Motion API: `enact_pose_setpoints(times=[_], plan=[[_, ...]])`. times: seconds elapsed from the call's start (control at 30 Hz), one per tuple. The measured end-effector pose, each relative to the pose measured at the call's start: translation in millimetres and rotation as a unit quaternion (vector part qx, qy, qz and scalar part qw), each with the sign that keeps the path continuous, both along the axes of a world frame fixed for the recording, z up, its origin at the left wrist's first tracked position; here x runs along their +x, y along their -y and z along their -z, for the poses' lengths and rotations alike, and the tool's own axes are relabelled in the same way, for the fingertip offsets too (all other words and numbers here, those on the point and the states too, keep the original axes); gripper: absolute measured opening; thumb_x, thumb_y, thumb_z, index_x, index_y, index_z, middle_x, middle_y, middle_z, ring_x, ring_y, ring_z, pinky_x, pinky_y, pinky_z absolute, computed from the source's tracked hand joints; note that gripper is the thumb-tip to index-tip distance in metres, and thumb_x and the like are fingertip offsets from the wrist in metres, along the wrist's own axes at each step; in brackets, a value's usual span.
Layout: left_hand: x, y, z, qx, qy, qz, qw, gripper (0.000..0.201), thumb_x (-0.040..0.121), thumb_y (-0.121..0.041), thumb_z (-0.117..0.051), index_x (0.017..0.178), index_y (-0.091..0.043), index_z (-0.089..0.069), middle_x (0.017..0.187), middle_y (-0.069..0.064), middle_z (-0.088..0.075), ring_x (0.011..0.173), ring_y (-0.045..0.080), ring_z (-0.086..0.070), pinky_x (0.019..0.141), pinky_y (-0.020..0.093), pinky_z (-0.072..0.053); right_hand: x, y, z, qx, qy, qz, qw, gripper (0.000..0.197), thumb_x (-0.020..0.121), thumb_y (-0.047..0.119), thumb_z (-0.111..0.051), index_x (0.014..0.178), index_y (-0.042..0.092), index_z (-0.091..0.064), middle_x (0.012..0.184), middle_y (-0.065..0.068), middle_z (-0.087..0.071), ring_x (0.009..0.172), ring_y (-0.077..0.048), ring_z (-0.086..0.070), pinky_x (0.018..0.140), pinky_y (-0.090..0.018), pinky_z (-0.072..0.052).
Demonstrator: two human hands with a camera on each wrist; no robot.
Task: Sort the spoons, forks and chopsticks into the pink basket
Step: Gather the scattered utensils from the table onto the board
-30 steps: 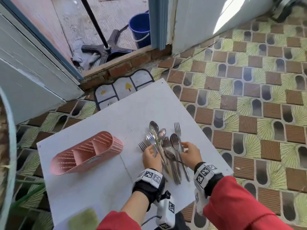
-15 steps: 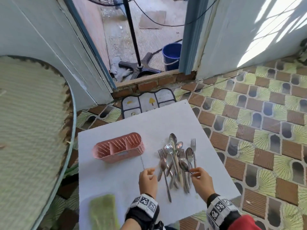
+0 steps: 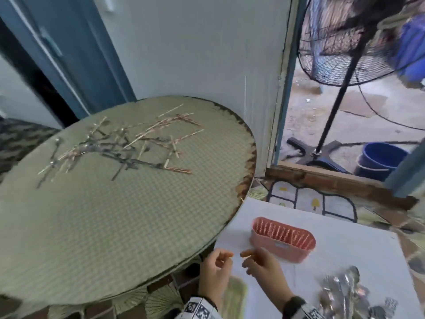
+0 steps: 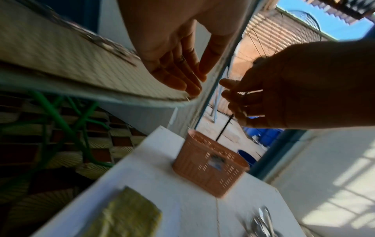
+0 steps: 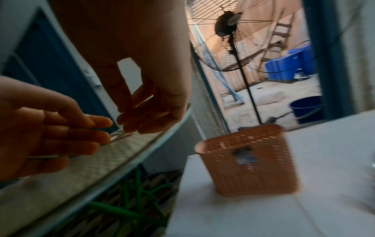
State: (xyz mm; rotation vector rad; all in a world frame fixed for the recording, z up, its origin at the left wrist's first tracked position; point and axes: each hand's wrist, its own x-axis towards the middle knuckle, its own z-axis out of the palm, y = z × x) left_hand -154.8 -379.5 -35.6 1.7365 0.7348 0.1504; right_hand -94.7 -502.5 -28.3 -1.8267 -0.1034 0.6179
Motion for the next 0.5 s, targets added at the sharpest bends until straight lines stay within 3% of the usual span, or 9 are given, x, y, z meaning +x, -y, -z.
enact_pose_setpoints(times=[0.13,0.23,0.3,0.4,0.5], plan=[[-35,-83,-21,0.028,0.037,-0.078,0.996,0.016,0.081,-0.009,-0.062,0.072,-0.022,-0.065,0.068,-0.002,-0.069,0.063,0.008,-0.062,0.068,0.026,-0.050,-12,-93,-23,0.009,0.030,-0.113,0.993,0.021,0.078,0.000,-0.057,0.078,0.019,-0.067,0.066,-0.003,-0.067,0.060,-0.015,-0.059,0.061,-0.029,-0.044],[-70,-148,-31,0.041,0.045,-0.119,0.991,0.009,0.079,-0.017,-0.061,0.073,-0.023,-0.065,0.070,-0.002,-0.068,0.066,0.014,-0.063,0.068,0.029,-0.051,-30,-166,-37,0.018,0.033,-0.165,0.986,0.026,0.080,-0.006,-0.053,0.076,0.017,-0.065,0.063,0.000,-0.064,0.056,-0.013,-0.055,0.057,-0.023,-0.043],[-95,-191,-40,0.049,0.045,-0.143,0.987,0.017,0.083,-0.009,-0.060,0.075,-0.023,-0.065,0.074,-0.001,-0.068,0.072,0.019,-0.063,0.070,0.030,-0.052,-47,-213,-44,0.022,0.038,-0.194,0.980,0.029,0.080,-0.006,-0.052,0.076,0.019,-0.066,0.062,0.001,-0.065,0.055,-0.012,-0.056,0.057,-0.021,-0.042],[-131,-254,-54,0.071,0.051,-0.180,0.980,0.019,0.084,-0.004,-0.057,0.077,-0.019,-0.064,0.078,0.007,-0.066,0.072,0.021,-0.059,0.061,0.019,-0.049,-71,-280,-52,0.023,0.044,-0.241,0.969,0.029,0.080,-0.004,-0.050,0.079,0.021,-0.066,0.066,0.000,-0.067,0.057,-0.010,-0.058,0.058,-0.021,-0.042],[-163,-312,-68,0.084,0.052,-0.194,0.976,0.019,0.086,-0.004,-0.055,0.079,-0.019,-0.064,0.081,0.011,-0.065,0.074,0.024,-0.059,0.065,0.025,-0.049,-94,-342,-61,0.030,0.053,-0.273,0.960,0.030,0.081,-0.004,-0.046,0.081,0.018,-0.066,0.068,0.001,-0.068,0.059,-0.012,-0.060,0.058,-0.023,-0.044]])
